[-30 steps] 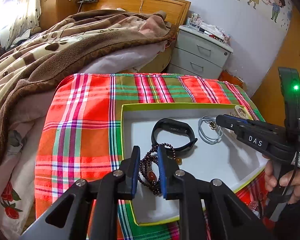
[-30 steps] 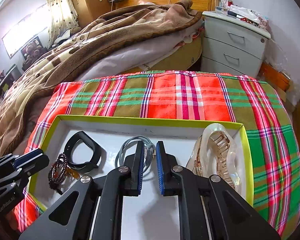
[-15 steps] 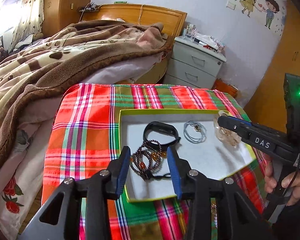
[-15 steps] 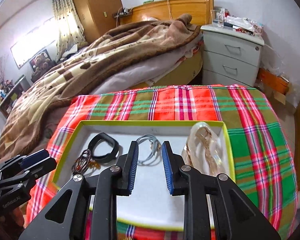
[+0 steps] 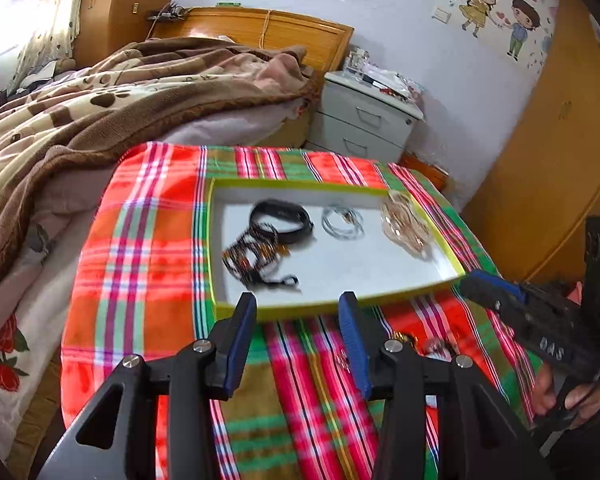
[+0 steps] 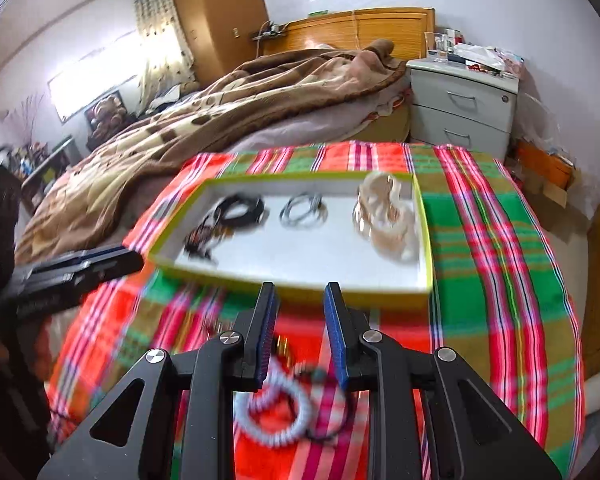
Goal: Organize jewelry
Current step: 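Withdraw both grippers from the box toward the remaining jewelry, then grasp the light blue coil hair tie with the right gripper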
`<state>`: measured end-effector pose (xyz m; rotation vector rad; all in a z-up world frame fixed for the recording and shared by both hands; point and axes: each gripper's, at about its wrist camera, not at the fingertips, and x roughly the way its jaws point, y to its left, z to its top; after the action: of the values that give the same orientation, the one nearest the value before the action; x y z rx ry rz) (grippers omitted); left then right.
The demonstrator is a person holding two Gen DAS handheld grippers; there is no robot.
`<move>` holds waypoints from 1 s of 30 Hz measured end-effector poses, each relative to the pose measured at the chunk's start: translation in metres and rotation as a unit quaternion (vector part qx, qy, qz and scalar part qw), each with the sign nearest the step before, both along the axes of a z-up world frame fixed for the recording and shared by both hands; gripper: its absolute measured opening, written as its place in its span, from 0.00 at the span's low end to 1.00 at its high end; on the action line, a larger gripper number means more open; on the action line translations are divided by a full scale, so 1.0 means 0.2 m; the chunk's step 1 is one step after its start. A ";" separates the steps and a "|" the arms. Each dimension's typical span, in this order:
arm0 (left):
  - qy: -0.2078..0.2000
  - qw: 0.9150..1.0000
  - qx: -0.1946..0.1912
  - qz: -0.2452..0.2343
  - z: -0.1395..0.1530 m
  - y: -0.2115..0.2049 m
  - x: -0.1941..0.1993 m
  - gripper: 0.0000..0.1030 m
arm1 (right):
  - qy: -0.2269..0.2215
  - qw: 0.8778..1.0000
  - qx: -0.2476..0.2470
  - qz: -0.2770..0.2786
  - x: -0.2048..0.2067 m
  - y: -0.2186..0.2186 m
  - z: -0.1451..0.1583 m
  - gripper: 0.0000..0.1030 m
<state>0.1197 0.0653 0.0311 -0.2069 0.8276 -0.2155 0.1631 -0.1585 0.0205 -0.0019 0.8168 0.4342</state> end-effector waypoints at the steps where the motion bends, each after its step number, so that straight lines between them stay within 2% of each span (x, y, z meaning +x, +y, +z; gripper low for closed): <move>1: 0.003 1.000 0.000 -0.005 -0.01 -0.01 -0.01 0.43 | 0.002 1.000 -0.002 0.005 -0.04 0.00 -0.02 0.25; 13: 0.031 0.999 -0.010 -0.002 -0.12 -0.01 -0.11 0.44 | 0.026 0.997 -0.027 0.067 -0.26 0.08 -0.18 0.25; 23: 0.039 0.999 -0.013 0.006 -0.15 0.01 -0.13 0.44 | 0.042 0.994 -0.061 0.085 -0.27 0.16 -0.26 0.25; 30: 0.046 0.999 -0.013 0.007 -0.16 0.02 -0.14 0.44 | 0.036 0.993 -0.078 0.080 -0.27 0.17 -0.27 0.24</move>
<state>0.0920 0.0689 -0.0014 -0.2482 0.9152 -0.2052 0.1085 -0.1242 -0.0337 -0.1992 0.9241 0.5220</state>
